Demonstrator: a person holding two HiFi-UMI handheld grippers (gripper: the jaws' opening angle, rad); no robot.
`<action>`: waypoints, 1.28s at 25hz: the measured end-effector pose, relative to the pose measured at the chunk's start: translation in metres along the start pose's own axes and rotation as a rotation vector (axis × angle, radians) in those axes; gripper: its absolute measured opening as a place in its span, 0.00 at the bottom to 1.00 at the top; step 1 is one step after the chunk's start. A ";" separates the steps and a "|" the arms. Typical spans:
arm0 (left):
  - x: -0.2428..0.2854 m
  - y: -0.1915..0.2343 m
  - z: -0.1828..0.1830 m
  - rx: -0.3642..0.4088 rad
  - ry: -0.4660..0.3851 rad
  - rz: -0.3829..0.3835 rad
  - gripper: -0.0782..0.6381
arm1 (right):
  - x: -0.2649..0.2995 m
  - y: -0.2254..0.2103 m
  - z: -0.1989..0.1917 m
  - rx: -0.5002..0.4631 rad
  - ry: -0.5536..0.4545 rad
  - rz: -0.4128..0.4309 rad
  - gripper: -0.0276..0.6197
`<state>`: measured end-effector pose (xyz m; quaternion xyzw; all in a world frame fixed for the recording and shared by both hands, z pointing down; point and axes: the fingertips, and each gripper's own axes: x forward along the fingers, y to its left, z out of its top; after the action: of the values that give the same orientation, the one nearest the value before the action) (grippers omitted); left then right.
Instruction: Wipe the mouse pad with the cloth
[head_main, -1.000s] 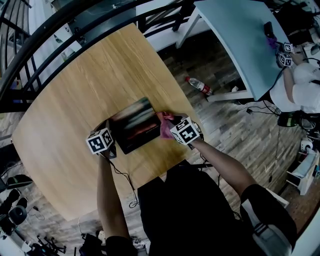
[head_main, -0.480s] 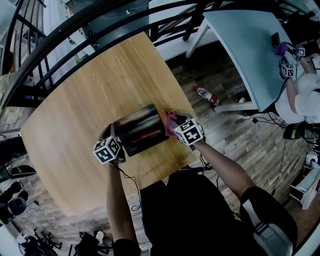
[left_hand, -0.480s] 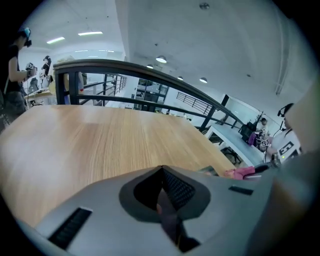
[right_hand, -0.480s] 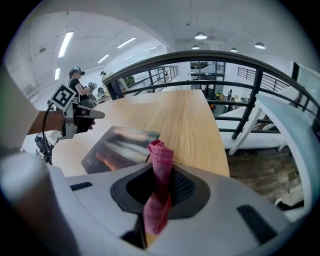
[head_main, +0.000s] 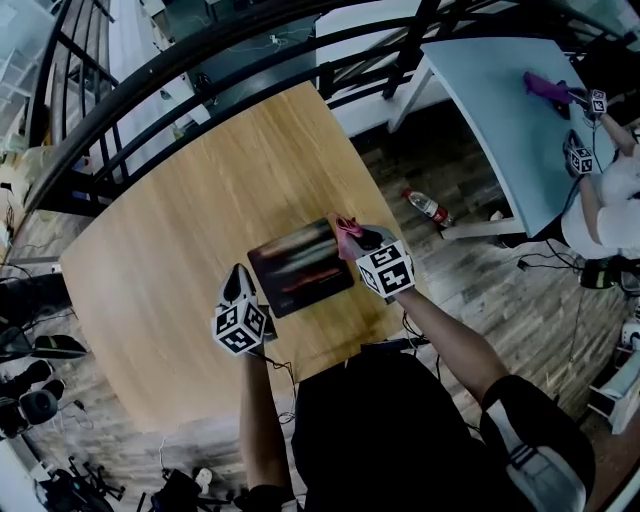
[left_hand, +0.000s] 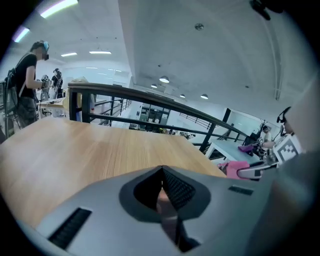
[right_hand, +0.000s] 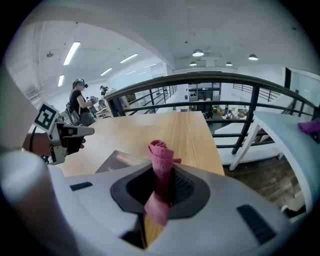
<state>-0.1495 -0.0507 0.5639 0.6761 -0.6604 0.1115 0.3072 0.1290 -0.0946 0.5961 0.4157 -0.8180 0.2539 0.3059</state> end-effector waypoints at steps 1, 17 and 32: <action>-0.006 -0.001 0.004 0.005 -0.018 0.003 0.14 | -0.002 0.003 0.006 0.002 -0.017 -0.002 0.14; -0.106 -0.016 0.039 0.041 -0.188 -0.044 0.14 | -0.077 0.082 0.048 0.024 -0.211 -0.001 0.14; -0.200 -0.056 0.057 0.114 -0.344 -0.109 0.14 | -0.173 0.146 0.051 -0.001 -0.374 0.019 0.14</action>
<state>-0.1309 0.0792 0.3927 0.7363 -0.6582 0.0145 0.1564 0.0731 0.0393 0.4144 0.4477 -0.8646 0.1748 0.1464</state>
